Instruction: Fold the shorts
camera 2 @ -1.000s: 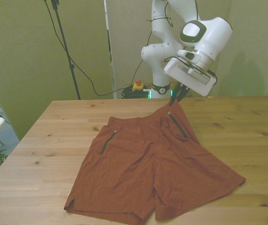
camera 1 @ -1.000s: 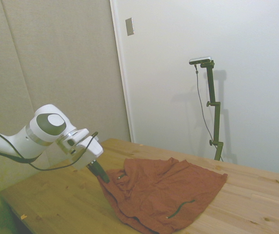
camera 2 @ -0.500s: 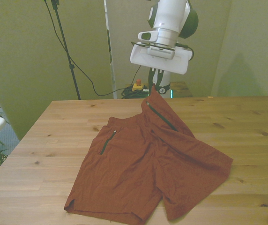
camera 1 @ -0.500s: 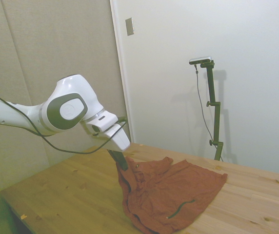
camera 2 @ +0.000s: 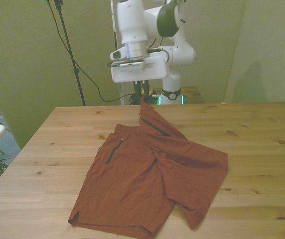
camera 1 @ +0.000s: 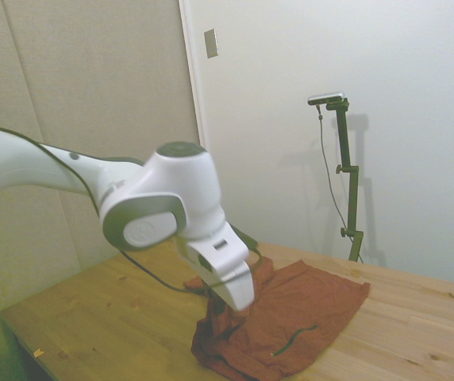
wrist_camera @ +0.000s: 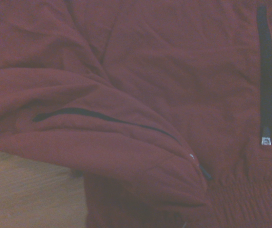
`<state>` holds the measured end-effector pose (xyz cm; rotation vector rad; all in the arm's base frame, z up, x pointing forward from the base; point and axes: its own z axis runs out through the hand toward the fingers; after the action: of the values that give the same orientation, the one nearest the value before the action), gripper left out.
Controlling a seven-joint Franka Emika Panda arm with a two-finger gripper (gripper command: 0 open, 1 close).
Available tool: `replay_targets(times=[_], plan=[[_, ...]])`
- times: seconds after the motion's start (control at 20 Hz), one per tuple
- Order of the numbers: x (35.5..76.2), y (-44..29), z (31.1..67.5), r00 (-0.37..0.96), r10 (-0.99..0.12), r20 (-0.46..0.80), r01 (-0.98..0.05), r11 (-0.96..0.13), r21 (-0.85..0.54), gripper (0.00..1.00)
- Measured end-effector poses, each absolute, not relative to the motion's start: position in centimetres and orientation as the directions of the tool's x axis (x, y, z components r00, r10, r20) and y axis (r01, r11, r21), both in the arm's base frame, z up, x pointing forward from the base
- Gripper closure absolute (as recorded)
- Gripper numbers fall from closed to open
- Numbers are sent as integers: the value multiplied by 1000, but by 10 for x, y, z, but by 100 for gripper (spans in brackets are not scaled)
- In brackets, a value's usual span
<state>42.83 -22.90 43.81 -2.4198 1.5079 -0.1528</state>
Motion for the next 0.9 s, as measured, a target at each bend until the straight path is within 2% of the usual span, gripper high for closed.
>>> replay_targets(times=[0.2,0.25,0.5,0.9], plan=[[434,-289,392,384,-912,-146,-905,-341,-253,100],[436,-299,383,367,-918,-151,-915,-328,-235,0],[442,-325,363,330,-931,-157,-934,-298,-195,0],[454,-309,375,370,-918,-142,-917,-335,-217,0]])
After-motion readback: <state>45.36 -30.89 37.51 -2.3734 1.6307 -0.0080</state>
